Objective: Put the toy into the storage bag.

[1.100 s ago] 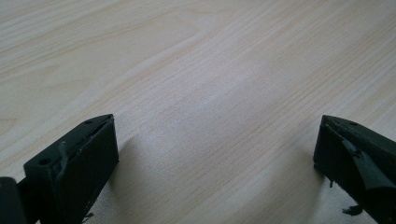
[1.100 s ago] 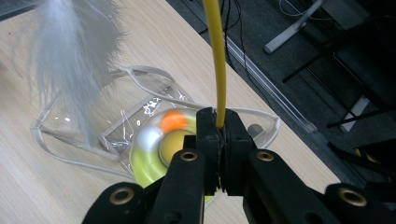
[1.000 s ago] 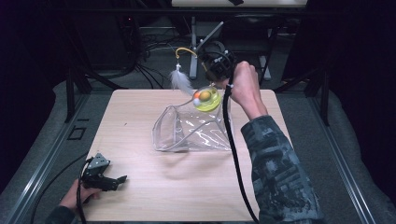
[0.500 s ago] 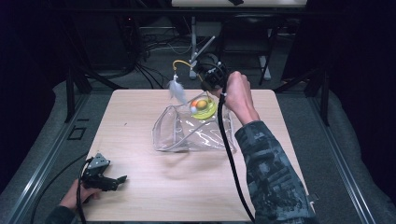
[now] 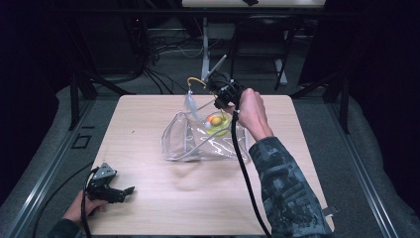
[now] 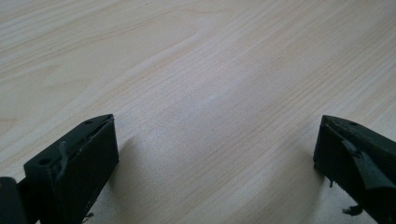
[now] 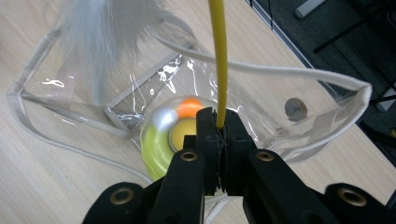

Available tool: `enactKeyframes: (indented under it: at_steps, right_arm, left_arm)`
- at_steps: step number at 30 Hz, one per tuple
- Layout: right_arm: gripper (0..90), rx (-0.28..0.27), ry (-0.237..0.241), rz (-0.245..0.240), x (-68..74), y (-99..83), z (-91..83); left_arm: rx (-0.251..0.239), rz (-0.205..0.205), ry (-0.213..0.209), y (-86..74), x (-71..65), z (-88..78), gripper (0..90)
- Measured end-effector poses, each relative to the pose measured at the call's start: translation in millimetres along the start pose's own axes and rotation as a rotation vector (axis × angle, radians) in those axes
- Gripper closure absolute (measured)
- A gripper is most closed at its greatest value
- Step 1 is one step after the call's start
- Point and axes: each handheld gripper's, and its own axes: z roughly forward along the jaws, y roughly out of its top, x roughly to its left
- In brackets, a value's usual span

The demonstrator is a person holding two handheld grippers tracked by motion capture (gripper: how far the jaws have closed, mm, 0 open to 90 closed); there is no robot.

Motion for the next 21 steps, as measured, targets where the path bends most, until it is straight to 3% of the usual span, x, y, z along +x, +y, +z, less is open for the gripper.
enactKeyframes:
  at_steps: [21]
  right_arm:
    - [87.8,0.11,0.013,-0.012,5.6,-16.0,34.5]
  left_arm:
    - [0.005,0.001,-0.003,0.2,0.2,-0.4,0.0]
